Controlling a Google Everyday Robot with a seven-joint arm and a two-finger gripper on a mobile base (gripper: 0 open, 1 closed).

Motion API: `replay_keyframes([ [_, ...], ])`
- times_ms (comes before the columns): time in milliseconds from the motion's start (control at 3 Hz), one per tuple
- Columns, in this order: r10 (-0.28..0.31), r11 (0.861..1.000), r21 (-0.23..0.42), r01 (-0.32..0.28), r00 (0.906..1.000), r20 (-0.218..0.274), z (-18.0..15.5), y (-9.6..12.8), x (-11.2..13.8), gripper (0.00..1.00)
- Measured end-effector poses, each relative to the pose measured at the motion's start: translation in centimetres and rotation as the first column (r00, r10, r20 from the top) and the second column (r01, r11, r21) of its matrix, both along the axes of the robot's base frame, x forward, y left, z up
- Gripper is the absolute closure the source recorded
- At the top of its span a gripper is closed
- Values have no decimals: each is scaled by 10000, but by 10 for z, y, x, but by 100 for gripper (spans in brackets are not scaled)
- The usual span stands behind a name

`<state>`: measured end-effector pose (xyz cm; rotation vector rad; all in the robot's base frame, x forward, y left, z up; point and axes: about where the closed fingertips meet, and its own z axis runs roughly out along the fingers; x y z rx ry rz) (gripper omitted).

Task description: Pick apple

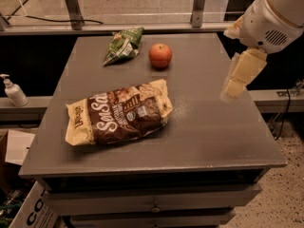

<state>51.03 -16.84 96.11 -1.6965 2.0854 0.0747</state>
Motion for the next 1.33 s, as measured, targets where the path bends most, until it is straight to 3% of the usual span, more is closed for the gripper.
replay_keyframes([
  [333,309,9957,873,-301,9995,-77,-10,20,32,0],
  [667,310,9957,873,-302,9995,-76,-10,20,32,0],
  [1000,311,9920,1216,-351,9989,349,-16,28,50,0],
  [1333,258,9795,1969,-430,9957,890,-24,44,87,0],
])
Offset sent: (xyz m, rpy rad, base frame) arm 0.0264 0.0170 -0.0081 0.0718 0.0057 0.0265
